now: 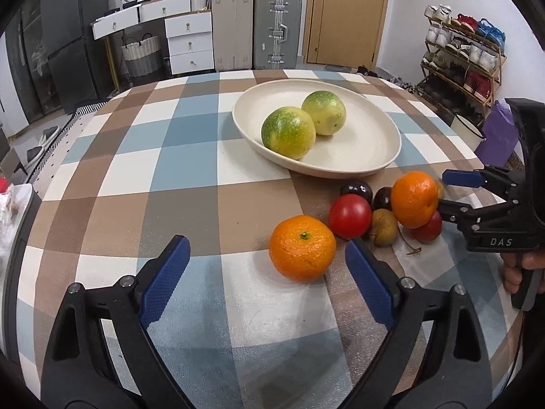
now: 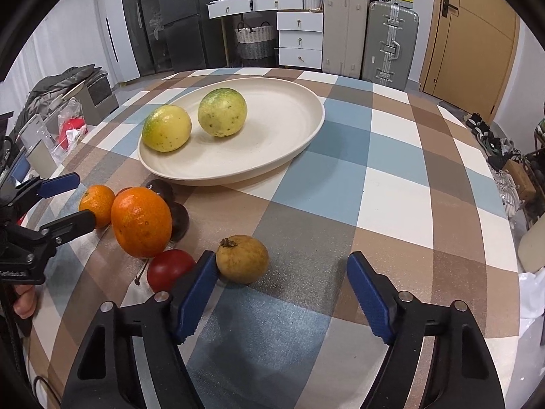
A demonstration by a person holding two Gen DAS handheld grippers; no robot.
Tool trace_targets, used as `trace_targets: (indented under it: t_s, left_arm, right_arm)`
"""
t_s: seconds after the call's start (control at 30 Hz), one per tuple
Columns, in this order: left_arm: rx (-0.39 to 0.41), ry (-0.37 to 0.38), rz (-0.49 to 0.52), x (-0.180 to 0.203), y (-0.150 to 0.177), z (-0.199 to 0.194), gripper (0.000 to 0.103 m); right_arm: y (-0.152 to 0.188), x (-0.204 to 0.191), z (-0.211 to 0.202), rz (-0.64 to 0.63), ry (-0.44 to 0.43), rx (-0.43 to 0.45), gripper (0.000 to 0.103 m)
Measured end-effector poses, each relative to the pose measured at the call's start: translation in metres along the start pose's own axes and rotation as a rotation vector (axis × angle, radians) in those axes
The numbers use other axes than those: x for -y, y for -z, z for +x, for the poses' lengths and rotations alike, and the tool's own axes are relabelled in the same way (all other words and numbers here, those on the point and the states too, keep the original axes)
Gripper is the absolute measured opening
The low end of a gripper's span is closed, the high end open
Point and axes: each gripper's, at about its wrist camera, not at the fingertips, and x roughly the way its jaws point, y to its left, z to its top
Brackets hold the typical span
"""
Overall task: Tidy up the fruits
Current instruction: 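Grasp the orange with the left gripper while the right gripper grasps the brown pear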
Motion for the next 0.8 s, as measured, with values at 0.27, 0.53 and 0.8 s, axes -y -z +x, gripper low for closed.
trace_targets:
  t_s: [0.27,0.53,0.8]
  left_arm:
    - [-0.041,0.015,0.035,0.004,-0.002,0.012,0.084]
    - [-0.051,0.057,0.044,0.007,0.0,0.012,0.058]
    - [-0.034,0.129,0.036,0.008,0.003,0.006,0.038]
  right_arm:
    - [0.001,-0.001,-0.003,-0.005,-0.021,0.015,0.068]
    - [0.002,-0.007,-0.004,-0.037,-0.045,0.017,0.051]
    - [0.0,-0.012,-0.004,-0.047,-0.078,0.026,0.032]
